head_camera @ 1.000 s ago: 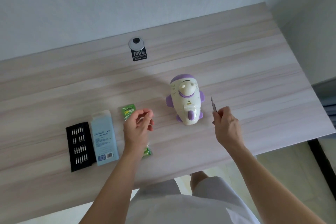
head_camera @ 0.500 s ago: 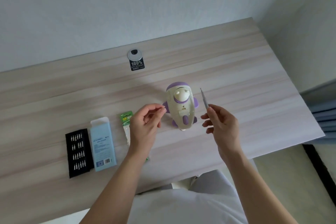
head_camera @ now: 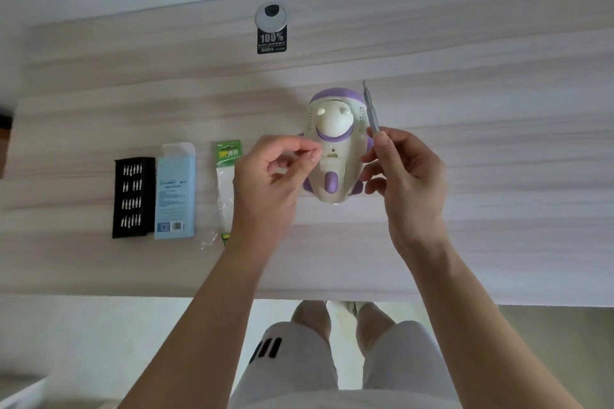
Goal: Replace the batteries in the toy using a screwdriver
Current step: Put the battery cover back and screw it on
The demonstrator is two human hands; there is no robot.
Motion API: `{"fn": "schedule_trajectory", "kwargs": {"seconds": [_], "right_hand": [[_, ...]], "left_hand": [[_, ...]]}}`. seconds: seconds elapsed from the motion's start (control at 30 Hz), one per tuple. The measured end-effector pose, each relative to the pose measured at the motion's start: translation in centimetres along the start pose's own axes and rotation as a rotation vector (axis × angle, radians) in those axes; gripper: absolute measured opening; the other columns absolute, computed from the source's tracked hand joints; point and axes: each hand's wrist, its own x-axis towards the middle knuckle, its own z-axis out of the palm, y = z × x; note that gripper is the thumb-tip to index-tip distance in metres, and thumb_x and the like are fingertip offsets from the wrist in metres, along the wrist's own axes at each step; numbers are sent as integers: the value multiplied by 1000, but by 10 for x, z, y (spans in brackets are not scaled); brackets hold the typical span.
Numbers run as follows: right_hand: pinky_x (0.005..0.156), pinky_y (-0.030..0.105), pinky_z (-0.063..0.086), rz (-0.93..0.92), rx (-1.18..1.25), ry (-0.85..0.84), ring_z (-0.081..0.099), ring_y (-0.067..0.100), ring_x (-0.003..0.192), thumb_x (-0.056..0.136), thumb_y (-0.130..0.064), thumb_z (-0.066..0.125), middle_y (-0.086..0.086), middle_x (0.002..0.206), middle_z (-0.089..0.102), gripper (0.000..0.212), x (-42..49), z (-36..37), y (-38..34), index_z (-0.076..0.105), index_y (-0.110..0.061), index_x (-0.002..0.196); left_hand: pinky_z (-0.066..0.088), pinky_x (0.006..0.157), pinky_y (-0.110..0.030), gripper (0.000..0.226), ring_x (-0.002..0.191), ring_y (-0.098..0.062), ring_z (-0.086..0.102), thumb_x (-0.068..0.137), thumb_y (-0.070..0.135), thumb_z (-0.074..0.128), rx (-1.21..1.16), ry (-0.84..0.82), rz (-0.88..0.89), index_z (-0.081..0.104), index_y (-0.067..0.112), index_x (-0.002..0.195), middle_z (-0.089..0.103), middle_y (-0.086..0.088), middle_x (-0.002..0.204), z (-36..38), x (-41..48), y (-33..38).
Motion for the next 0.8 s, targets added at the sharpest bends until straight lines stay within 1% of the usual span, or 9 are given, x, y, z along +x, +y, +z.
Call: {"fn": "schedule_trajectory", "kwargs": {"seconds": [0.07,0.1,0.2,0.33,0.4,0.57,0.63,0.73,0.8], "right_hand": [[47,26,45,-4,19,-7,59,19,56,101,-16,56,8,73,63,16,1,2,5,67,-7,93],[47,27,45,-8,26,-9,59,20,56,101,-16,56,9,73,62,16,1,3,6,67,-8,92],[46,25,44,-19,41,-5,57,21,54,101,-16,57,6,71,62,16,2,5,11,66,-15,88],[46,26,43,-22,46,-15,56,20,51,101,-14,57,6,71,63,15,4,4,15,65,-15,88],[46,26,42,-21,58,-23,55,20,50,101,-14,56,8,72,63,14,5,4,17,65,-13,90],[46,26,42,-21,65,-35,54,20,49,101,-13,55,7,72,62,13,5,5,18,64,-11,92],[46,25,42,-23,69,-36,53,22,49,101,-13,55,5,71,61,12,5,6,18,64,-11,93],[46,24,42,-30,70,-33,52,21,49,101,-13,55,5,70,61,13,4,8,18,64,-13,92],[45,23,42,-31,73,-30,51,21,49,101,-12,54,5,70,60,14,4,8,18,63,-12,91]], "left_hand": [[54,61,-27,16,72,-30,67,87,7,74,-11,15,17,73,23,87,70,-13,85,5,-2,-5],[57,61,-32,15,73,-33,68,87,6,74,-13,24,15,74,22,88,70,-16,86,7,-3,-7],[61,63,-43,13,72,-27,69,86,6,75,-21,44,-28,75,19,89,70,-17,86,12,-3,-14],[58,58,-34,11,65,-21,70,87,6,74,-62,50,-52,75,16,92,69,-20,84,14,0,-17],[57,57,-30,10,66,-23,70,88,6,74,-73,43,-59,75,14,94,69,-21,84,13,1,-19],[56,58,-33,11,64,-27,70,87,7,74,-73,36,-45,77,15,94,67,-21,82,12,3,-20],[57,57,-37,12,63,-29,70,87,7,75,-68,36,-30,77,15,94,66,-19,82,12,4,-20],[58,58,-55,13,69,-44,65,84,12,77,-48,34,-19,79,19,94,65,-18,88,11,5,-21],[57,58,-59,14,71,-45,64,83,14,77,-26,26,-10,80,22,94,65,-17,91,11,6,-20]]}}
